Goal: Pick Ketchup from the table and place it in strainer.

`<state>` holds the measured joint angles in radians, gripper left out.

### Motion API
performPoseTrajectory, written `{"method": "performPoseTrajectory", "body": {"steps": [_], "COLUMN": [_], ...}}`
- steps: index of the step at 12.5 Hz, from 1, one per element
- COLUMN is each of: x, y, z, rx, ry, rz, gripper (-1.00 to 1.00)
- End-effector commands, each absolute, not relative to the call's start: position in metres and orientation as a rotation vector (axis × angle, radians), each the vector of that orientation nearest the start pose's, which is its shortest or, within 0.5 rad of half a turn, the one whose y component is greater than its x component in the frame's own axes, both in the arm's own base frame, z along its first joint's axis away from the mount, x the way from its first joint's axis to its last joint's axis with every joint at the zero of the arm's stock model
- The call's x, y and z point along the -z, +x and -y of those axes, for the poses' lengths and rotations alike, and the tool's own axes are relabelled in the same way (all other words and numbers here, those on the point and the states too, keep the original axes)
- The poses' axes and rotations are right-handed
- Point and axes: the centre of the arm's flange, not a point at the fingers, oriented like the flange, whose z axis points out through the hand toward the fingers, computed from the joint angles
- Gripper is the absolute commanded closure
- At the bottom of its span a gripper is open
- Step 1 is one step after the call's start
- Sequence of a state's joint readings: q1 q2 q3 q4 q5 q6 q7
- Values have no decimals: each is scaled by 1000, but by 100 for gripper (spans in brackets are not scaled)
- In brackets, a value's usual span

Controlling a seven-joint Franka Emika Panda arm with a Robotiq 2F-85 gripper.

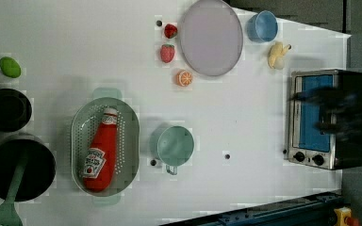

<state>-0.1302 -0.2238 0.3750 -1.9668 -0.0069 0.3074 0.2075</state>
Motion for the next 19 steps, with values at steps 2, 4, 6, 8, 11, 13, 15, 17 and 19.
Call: {"method": "performPoseTrajectory", "body": {"steps": [2, 4, 6, 8, 11, 13, 15, 17, 19], "x": [-560, -565, -569, -571, -569, -568, -568, -568, -568], "y": [501, 491, 483, 482, 482, 482, 482, 482, 482], "z": [-22, -3, 1, 1, 2, 2, 2, 2, 2], "rx": [111, 56, 11, 17, 12, 10, 9, 9, 9], "ry": [-2838, -2824, -2822, -2821, -2820, -2821, -2821, -2821, -2821], "rz": [-1394, -1455, -1475, -1473, -1478, -1478, -1478, -1478, -1478], "gripper": [-100, -100, -100, -100, -100, -100, -100, -100, -100]}}
